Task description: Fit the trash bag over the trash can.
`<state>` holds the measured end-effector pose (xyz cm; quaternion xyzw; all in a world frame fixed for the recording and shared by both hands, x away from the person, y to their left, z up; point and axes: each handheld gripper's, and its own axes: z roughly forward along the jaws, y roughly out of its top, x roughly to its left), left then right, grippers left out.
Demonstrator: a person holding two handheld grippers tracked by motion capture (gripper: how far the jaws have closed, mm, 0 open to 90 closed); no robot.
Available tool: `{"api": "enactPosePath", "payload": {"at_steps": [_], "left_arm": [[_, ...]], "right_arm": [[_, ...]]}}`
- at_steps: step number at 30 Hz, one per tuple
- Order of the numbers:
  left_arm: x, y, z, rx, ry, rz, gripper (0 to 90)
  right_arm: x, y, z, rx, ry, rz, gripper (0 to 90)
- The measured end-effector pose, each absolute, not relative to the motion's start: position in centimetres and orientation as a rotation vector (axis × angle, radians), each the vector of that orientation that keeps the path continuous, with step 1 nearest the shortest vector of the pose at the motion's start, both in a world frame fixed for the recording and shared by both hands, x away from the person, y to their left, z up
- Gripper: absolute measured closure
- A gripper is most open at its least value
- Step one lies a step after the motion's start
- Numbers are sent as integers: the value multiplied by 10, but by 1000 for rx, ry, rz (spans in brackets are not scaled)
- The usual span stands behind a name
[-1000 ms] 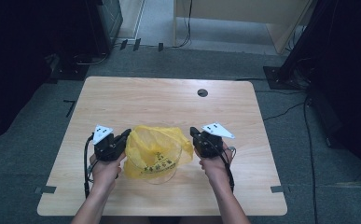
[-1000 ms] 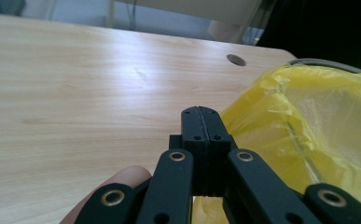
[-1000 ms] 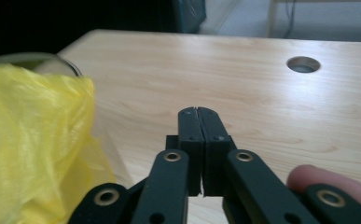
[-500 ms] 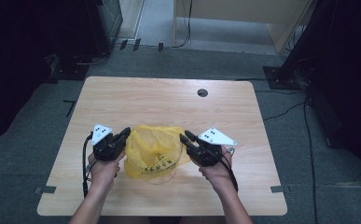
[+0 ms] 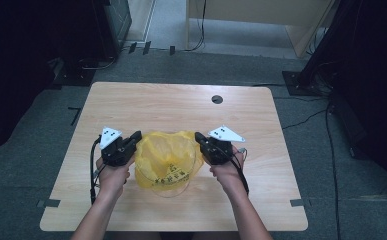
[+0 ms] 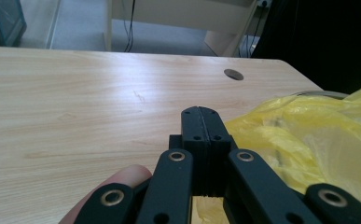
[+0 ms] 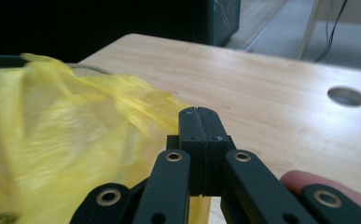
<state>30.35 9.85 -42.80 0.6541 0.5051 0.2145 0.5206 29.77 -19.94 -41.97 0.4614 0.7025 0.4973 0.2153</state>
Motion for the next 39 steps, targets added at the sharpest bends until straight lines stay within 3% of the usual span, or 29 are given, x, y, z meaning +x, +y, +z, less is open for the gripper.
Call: {"api": "enactPosePath", "payload": {"at_steps": [16,29,39], "left_arm": [[303,89,-468,1648,1281,502,900],[299,77,-507,1870,1336,663,900],[297,78,-515,1944,1332,610,882]], "right_arm": [[303,-187,-492,1492,2026,1260,900],[296,-191,-522,1537,2018,1161,900],[293,-194,-523,1554,2044,1137,900]]}}
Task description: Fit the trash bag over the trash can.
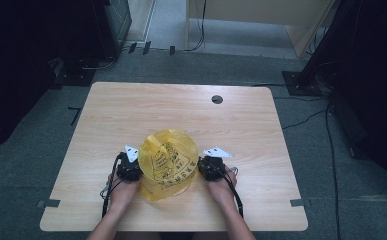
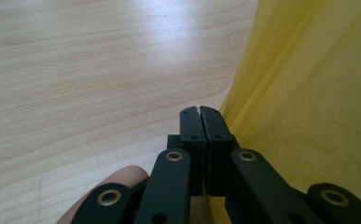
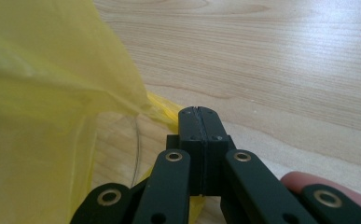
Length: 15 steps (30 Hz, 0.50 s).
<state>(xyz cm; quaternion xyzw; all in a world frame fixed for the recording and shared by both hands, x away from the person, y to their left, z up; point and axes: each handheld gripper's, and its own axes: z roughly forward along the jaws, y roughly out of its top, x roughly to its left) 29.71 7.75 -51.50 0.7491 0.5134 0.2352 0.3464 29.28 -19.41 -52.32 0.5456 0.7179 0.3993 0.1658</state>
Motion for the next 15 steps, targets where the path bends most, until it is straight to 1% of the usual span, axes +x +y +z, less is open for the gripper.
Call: {"api": "enactPosePath", "payload": {"at_steps": [5,6,7,8,9,11,12,13,14,15], "left_arm": [[290,77,-517,1943,1322,609,865],[287,79,-517,1932,1317,595,850],[287,79,-517,1932,1317,595,831],[283,85,-516,1908,1311,560,819],[283,85,-516,1908,1311,560,819],[278,91,-515,1882,1298,531,820],[273,96,-515,1853,1286,516,815],[273,96,-515,1853,1286,516,808],[267,100,-514,1813,1271,492,801],[267,100,-514,1813,1271,492,795]], "right_arm": [[289,-197,-524,1559,2055,1162,889],[284,-202,-523,1563,2033,1223,806],[284,-202,-523,1563,2033,1223,806],[275,-210,-519,1534,1993,1306,766],[275,-210,-519,1534,1993,1306,766],[264,-221,-510,1512,1958,1393,732],[253,-228,-501,1462,1961,1426,699],[253,-228,-501,1462,1961,1426,699],[245,-234,-490,1385,2003,1435,665],[245,-234,-490,1385,2003,1435,665]]}}
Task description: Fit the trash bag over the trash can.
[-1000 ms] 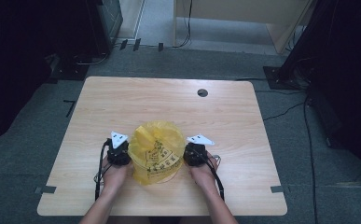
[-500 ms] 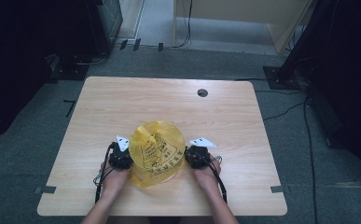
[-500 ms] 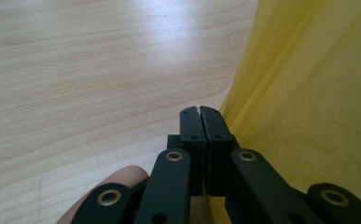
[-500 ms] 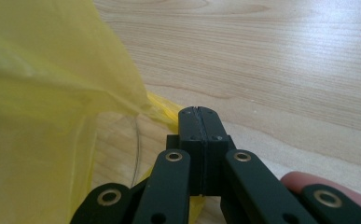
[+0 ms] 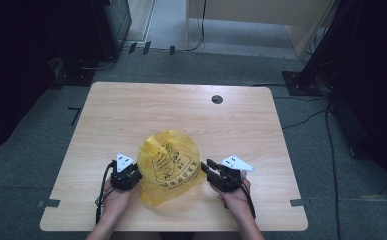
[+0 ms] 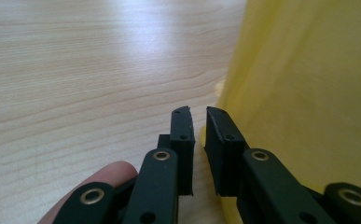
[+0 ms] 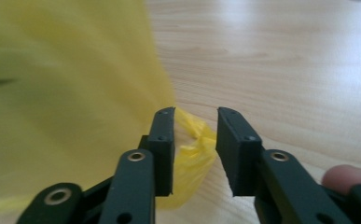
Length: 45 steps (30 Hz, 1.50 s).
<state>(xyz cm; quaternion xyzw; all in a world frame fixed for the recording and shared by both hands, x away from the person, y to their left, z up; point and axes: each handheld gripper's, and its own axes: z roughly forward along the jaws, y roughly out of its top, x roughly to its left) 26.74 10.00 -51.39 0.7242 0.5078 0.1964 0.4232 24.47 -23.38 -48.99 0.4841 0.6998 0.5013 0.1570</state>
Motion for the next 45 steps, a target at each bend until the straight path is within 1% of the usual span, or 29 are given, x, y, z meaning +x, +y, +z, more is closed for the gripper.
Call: {"api": "enactPosePath", "payload": {"at_steps": [2,3,6,8,9,10,11,12,14,15,19,21,22,23,25,26,27,28,30,36,45], "left_arm": [[260,106,-513,1766,1262,490,792],[261,109,-511,1764,1256,479,765],[261,115,-509,1737,1284,483,738],[261,119,-507,1712,1300,470,726],[260,120,-506,1706,1299,477,710],[259,120,-505,1698,1298,478,710],[258,119,-502,1694,1289,476,691],[258,119,-502,1694,1289,476,687],[256,116,-499,1700,1268,482,683],[255,113,-497,1706,1254,488,675],[254,108,-498,1727,1235,483,666],[254,107,-498,1732,1229,484,665],[254,106,-499,1735,1229,483,664],[254,104,-499,1738,1223,478,665],[253,103,-499,1744,1220,484,671],[253,103,-499,1743,1220,485,671],[253,103,-499,1742,1221,480,672],[253,103,-499,1742,1221,480,671],[253,103,-500,1746,1219,481,678],[254,102,-502,1752,1223,481,684],[254,101,-502,1752,1223,487,694]], "right_arm": [[236,-241,-480,1317,2030,1466,650],[230,-249,-474,1260,2055,1520,640],[227,-254,-472,1216,2071,1539,629],[225,-257,-473,1179,2088,1554,619],[222,-259,-477,1118,2127,1567,589],[222,-259,-477,1118,2127,1567,589],[220,-258,-481,1061,2162,1565,544],[220,-258,-481,1061,2162,1565,544],[219,-255,-489,1007,2211,1540,501],[219,-252,-493,969,2241,1497,456],[216,-250,-493,931,2216,1538,424],[215,-248,-491,912,2197,1544,429],[214,-246,-490,905,2185,1550,447],[213,-241,-487,894,2142,1556,564],[212,-237,-487,878,2119,1572,742],[212,-237,-487,878,2119,1572,742],[213,-234,-489,876,2136,1572,873],[214,-231,-492,883,2156,1545,899],[215,-230,-494,894,2171,1524,900],[225,-218,-514,1041,2329,1403,900],[231,-215,-524,1169,2416,1277,900]]}}
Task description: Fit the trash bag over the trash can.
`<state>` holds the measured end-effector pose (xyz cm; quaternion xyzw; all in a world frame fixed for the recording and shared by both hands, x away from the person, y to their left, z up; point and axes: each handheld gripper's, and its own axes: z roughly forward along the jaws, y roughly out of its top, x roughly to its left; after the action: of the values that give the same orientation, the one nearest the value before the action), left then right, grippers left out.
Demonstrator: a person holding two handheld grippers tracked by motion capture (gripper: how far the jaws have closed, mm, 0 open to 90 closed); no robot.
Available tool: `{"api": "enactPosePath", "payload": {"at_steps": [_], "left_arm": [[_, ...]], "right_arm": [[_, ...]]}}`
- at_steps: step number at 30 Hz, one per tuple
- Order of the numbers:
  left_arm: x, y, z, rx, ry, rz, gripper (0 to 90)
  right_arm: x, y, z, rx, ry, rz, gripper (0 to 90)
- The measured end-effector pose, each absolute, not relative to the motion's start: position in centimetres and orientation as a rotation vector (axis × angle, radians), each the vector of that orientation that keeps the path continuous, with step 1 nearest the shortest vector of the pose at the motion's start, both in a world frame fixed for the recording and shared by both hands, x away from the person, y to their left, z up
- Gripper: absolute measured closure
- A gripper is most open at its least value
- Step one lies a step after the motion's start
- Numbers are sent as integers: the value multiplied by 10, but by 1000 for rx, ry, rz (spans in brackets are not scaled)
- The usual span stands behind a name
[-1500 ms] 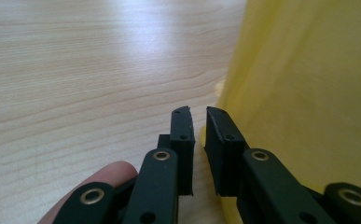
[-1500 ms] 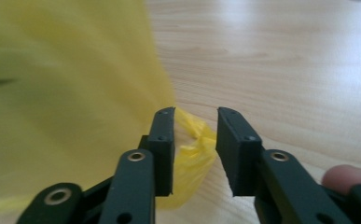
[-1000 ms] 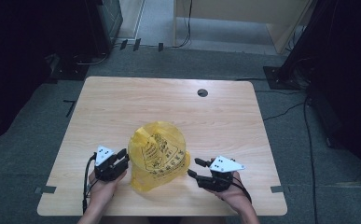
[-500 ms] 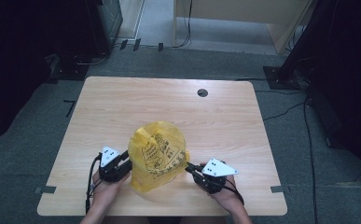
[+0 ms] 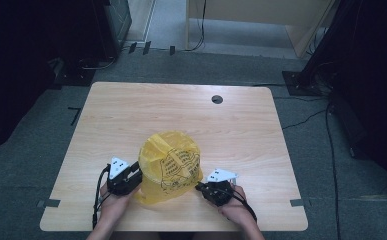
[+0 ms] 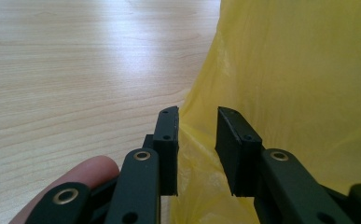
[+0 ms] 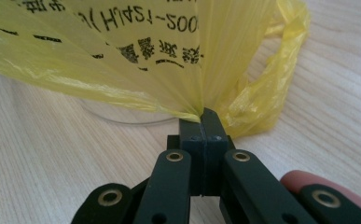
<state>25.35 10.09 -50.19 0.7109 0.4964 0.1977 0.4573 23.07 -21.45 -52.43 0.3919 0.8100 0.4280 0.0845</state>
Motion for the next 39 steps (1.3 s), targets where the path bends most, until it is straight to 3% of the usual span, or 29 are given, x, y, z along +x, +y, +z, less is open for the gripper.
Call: {"api": "enactPosePath", "payload": {"at_steps": [5,6,7,10,12,15,17,20,26,29,30,31,32,34,39], "left_arm": [[253,101,-502,1759,1222,490,701],[253,101,-502,1756,1221,489,701],[253,101,-502,1756,1221,489,699],[255,105,-499,1745,1225,494,692],[257,111,-495,1717,1239,499,693],[258,116,-492,1695,1250,505,694],[258,117,-491,1688,1252,506,697],[256,111,-488,1691,1230,522,706],[254,108,-485,1692,1213,521,705],[255,110,-486,1691,1220,516,704],[255,110,-486,1686,1222,515,703],[255,110,-486,1686,1222,515,703],[255,112,-486,1682,1223,520,703],[256,113,-485,1679,1226,522,702],[256,114,-485,1674,1232,525,702]], "right_arm": [[232,-217,-525,1193,2420,1294,900],[230,-219,-524,1160,2439,1323,837],[230,-219,-524,1160,2439,1323,837],[230,-238,-510,1122,2428,1445,625],[229,-251,-500,1118,2413,1509,581],[226,-260,-492,1081,2390,1530,570],[226,-267,-485,1089,2334,1551,623],[227,-267,-474,1149,2148,1589,789],[225,-250,-476,1075,2397,1369,818],[227,-248,-485,1094,2469,1349,768],[226,-247,-494,1049,2554,1319,630],[226,-247,-494,1049,2554,1319,630],[223,-248,-496,990,2579,1314,547],[222,-251,-495,978,2567,1336,508],[226,-263,-494,1027,2489,1328,510]]}}
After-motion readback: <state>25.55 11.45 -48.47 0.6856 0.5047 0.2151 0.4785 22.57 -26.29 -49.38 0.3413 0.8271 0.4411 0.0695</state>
